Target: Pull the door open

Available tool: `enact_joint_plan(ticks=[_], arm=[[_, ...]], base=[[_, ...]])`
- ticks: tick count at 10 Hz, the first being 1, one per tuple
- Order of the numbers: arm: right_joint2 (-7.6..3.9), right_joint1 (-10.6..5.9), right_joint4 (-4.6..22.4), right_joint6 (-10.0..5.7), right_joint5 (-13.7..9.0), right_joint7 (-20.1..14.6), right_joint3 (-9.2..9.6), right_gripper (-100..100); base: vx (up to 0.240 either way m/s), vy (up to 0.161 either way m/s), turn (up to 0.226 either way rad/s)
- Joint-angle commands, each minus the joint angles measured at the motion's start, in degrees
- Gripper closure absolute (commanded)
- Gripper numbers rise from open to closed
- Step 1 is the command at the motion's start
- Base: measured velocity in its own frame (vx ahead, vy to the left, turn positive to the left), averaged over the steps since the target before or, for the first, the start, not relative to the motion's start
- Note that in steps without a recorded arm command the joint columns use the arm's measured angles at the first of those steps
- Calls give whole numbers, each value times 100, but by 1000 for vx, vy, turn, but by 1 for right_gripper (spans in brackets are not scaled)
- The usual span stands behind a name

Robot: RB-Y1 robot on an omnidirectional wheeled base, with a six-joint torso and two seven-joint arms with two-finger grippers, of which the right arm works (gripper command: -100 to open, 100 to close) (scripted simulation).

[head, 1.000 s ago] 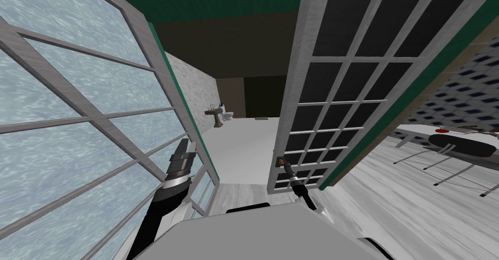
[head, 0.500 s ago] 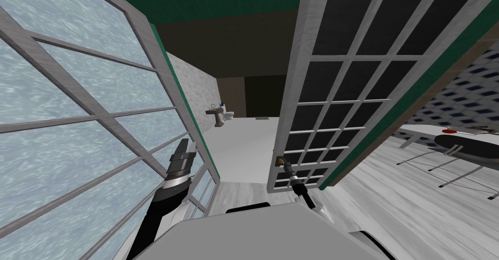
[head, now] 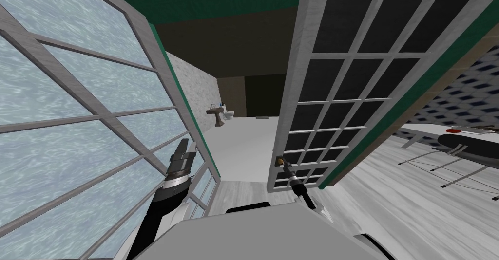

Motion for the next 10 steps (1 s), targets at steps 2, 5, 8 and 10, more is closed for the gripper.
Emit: enact_joint_plan(ticks=[2,5,8,10], arm=[[93,-60,34,-56,-58,-404,196,100],[82,-75,53,-55,-132,-678,256,100],[59,-105,73,-52,-281,-1133,374,100],[47,-120,86,-50,-355,-1379,433,100]], base=[[-26,-2,32],[-20,-10,4],[-22,-10,26],[-20,-13,21]])
